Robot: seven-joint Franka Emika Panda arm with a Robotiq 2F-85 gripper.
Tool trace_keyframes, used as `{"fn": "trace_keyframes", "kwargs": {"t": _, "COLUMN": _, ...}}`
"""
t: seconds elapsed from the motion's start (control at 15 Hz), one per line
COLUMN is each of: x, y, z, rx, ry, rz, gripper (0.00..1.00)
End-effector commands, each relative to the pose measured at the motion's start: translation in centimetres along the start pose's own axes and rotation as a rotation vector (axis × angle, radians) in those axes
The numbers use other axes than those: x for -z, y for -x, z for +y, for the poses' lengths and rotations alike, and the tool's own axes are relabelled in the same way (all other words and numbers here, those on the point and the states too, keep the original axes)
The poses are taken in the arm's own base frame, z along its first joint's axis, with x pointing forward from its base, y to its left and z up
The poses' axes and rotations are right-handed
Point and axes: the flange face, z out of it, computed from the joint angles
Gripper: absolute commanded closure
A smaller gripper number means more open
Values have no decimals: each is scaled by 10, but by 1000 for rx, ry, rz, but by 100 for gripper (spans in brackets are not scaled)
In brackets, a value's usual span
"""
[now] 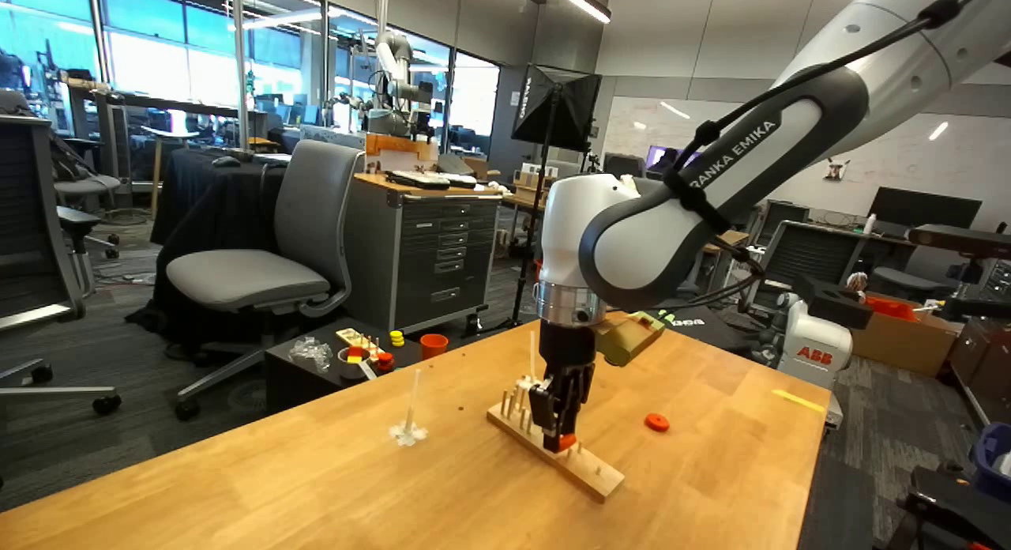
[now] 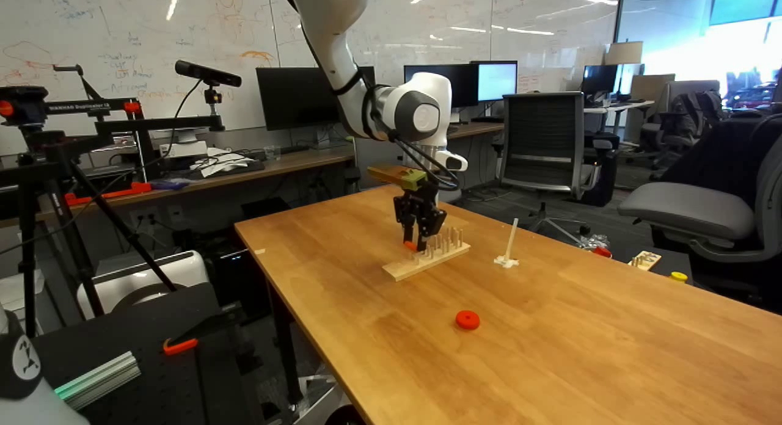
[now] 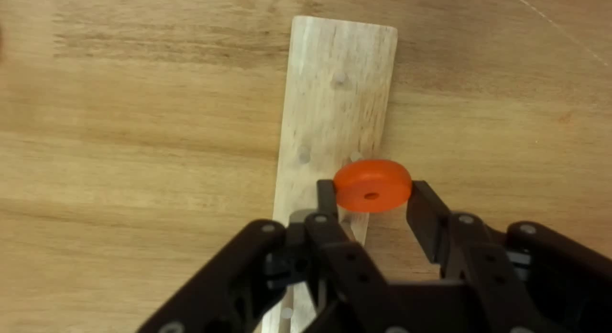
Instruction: Put an orange disk on the wooden base
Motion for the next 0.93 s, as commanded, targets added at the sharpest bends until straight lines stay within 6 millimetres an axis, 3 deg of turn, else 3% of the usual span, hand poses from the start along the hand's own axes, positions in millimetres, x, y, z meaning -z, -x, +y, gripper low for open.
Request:
{"fn": "trace_keyframes", "kwargs": {"t": 0.0, "x": 4, "y": -6, "z": 0, "rx": -10, "ry": -3, "rz": 6, "gripper": 82}}
{"fn": "trace_keyframes", "kwargs": {"t": 0.87, "x": -5, "y": -6, "z": 3, "rx": -11, "ry": 6, "rz": -2, "gripper": 82}}
